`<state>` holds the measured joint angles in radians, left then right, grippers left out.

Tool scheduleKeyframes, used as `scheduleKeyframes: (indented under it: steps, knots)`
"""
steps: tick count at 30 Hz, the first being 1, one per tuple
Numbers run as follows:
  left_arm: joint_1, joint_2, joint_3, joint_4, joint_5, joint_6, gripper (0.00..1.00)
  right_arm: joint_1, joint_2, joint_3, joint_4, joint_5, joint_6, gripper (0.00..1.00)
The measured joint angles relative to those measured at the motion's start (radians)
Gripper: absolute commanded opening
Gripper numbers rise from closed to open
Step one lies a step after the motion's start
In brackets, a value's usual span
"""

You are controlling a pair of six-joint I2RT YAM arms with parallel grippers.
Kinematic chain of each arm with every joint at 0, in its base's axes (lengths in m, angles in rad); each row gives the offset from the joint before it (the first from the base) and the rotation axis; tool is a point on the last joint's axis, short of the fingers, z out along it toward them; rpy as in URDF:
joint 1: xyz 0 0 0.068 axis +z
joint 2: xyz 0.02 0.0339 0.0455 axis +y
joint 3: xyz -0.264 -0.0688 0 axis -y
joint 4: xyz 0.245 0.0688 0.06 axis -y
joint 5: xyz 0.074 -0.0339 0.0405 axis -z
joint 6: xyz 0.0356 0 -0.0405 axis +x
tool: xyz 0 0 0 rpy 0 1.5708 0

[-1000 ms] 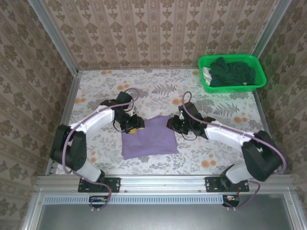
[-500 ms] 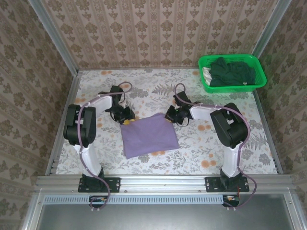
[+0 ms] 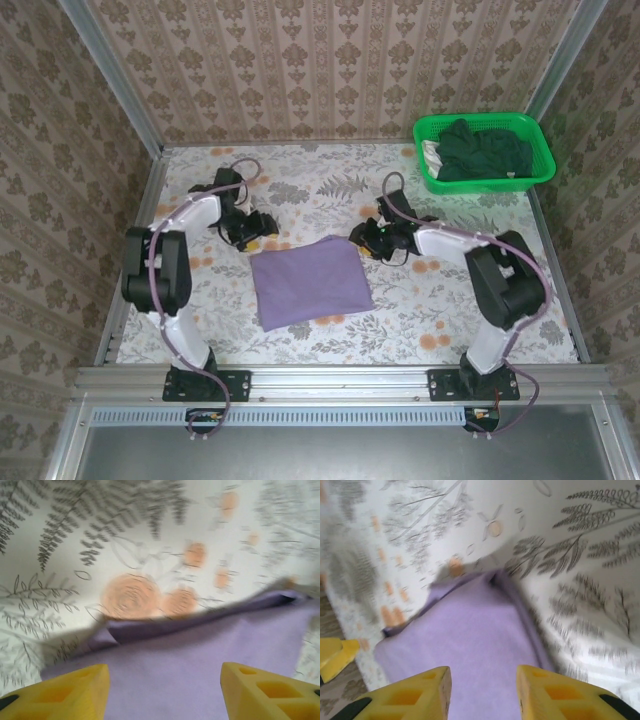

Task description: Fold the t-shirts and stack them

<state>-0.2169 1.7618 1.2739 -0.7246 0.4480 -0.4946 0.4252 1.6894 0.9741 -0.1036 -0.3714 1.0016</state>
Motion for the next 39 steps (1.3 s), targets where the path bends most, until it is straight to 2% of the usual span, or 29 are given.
scheduleKeyframes:
  steps: [2, 6, 10, 14, 19, 24, 31, 35, 39]
  knots:
    - [-0.036, -0.089, -0.002, 0.0, 0.031, -0.007, 0.54, 0.027, -0.098, -0.056, 0.011, -0.003, 0.01, 0.34]
    - [-0.167, -0.193, -0.075, 0.049, 0.222, -0.046, 0.42, 0.138, -0.223, -0.166, 0.058, -0.013, 0.053, 0.23]
    - [-0.325, -0.165, -0.213, 0.097, 0.348, -0.085, 0.37, 0.236, -0.223, -0.266, 0.106, -0.024, 0.11, 0.16]
    - [-0.38, -0.116, -0.332, 0.132, 0.373, -0.112, 0.36, 0.267, -0.172, -0.321, 0.14, -0.022, 0.156, 0.15]
    - [-0.421, -0.066, -0.363, 0.132, 0.269, -0.103, 0.35, 0.272, -0.093, -0.323, 0.145, -0.016, 0.153, 0.14]
    - [-0.437, -0.069, -0.392, 0.154, 0.179, -0.103, 0.36, 0.277, -0.083, -0.302, 0.105, 0.005, 0.101, 0.13]
    - [-0.457, -0.166, -0.453, 0.177, 0.026, -0.113, 0.48, 0.28, -0.112, -0.327, 0.097, 0.032, 0.051, 0.15]
    - [-0.457, -0.234, -0.481, 0.161, -0.062, -0.127, 0.63, 0.28, -0.161, -0.365, 0.097, 0.058, 0.041, 0.21]
    - [-0.449, -0.296, -0.487, 0.084, -0.137, -0.119, 0.76, 0.281, -0.215, -0.382, 0.074, 0.094, 0.025, 0.22]
